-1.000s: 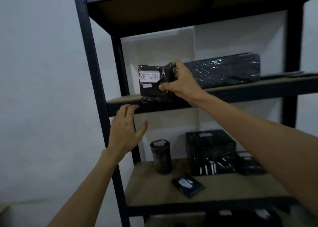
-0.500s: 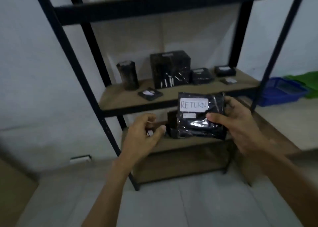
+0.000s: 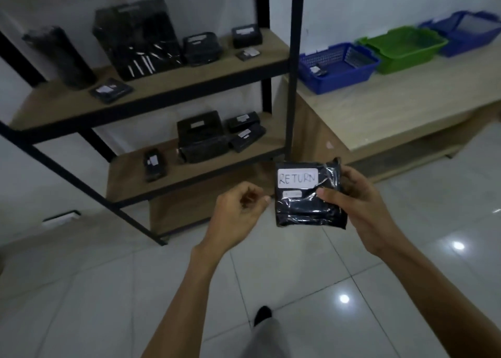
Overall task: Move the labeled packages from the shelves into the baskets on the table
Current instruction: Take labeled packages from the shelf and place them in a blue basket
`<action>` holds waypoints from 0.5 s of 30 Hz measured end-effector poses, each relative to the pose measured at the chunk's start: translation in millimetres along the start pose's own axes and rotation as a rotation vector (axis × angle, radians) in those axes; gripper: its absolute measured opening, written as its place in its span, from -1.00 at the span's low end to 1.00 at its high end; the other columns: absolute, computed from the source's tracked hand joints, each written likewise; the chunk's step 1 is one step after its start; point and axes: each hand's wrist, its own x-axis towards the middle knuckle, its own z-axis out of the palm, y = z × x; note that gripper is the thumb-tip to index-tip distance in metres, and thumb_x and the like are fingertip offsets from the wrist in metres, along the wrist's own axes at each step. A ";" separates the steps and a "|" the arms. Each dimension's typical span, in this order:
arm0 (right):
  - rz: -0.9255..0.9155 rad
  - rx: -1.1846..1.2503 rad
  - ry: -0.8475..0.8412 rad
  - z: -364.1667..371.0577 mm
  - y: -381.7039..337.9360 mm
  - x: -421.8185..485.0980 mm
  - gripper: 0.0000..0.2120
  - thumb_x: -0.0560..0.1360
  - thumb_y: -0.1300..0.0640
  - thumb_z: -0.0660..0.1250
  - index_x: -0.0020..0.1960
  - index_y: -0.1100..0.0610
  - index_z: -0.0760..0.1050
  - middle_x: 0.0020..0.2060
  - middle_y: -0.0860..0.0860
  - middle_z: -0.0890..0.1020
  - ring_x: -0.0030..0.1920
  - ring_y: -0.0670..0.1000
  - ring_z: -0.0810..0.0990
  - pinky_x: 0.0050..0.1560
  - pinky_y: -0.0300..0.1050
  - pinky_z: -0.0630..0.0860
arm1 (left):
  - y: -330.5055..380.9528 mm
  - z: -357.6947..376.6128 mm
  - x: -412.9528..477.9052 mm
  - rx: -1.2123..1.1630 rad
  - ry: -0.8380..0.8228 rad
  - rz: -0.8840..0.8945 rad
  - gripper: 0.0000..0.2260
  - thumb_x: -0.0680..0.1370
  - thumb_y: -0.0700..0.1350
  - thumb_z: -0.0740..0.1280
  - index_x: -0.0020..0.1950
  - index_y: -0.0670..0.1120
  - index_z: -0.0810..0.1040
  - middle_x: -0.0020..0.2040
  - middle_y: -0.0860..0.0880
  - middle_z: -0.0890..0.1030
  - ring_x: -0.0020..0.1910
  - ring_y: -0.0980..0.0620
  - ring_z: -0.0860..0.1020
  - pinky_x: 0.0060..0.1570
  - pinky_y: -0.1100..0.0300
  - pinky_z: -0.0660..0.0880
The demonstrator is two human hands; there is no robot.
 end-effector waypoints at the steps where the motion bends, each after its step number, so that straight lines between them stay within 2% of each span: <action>1: 0.004 0.000 0.011 -15.8 -2.0 5.1 -0.59 0.33 0.36 0.38 0.16 0.17 0.49 -0.10 0.06 0.70 -0.13 0.05 0.69 -0.22 -0.19 0.60 | 2.1 14.3 7.4 -0.001 -0.015 -0.008 -0.92 0.51 -0.07 0.41 -0.04 -0.04 0.59 -0.14 0.10 0.61 -0.16 0.20 0.55 -0.12 0.29 0.52; 5: 0.005 -0.030 0.095 -75.8 -9.8 44.6 -0.60 0.34 0.36 0.38 0.15 0.14 0.50 -0.09 0.07 0.69 -0.14 0.04 0.69 -0.24 -0.21 0.59 | 8.5 68.6 49.1 0.023 -0.079 -0.018 -0.92 0.51 -0.06 0.41 -0.05 -0.05 0.60 -0.16 0.13 0.62 -0.18 0.19 0.55 -0.13 0.25 0.54; 9: 0.020 -0.018 0.132 -131.8 -13.8 99.4 -0.62 0.34 0.36 0.37 0.13 0.13 0.51 -0.14 0.03 0.70 -0.17 0.02 0.69 -0.25 -0.22 0.59 | 14.8 117.6 112.0 -0.007 -0.110 -0.010 -0.92 0.51 -0.08 0.41 -0.05 -0.06 0.60 -0.16 0.07 0.62 -0.16 0.15 0.56 -0.11 0.22 0.54; 13: 0.063 -0.048 0.212 -179.5 -25.6 152.2 -0.62 0.44 0.37 0.32 0.23 0.14 0.47 -0.05 0.06 0.67 -0.15 0.01 0.69 -0.25 -0.19 0.61 | 34.8 165.8 185.0 -0.035 -0.154 -0.018 -0.91 0.52 -0.12 0.40 -0.04 -0.13 0.60 -0.14 0.00 0.63 -0.15 0.11 0.57 -0.10 0.26 0.52; 15: 0.087 -0.030 0.235 -202.8 -31.1 177.3 -0.63 0.47 0.37 0.29 0.24 0.14 0.45 -0.02 0.09 0.66 -0.14 0.03 0.69 -0.26 -0.18 0.61 | 46.7 189.4 219.2 -0.065 -0.187 -0.032 -0.92 0.52 -0.11 0.40 -0.05 -0.11 0.60 -0.15 0.01 0.64 -0.14 0.08 0.59 -0.09 0.21 0.56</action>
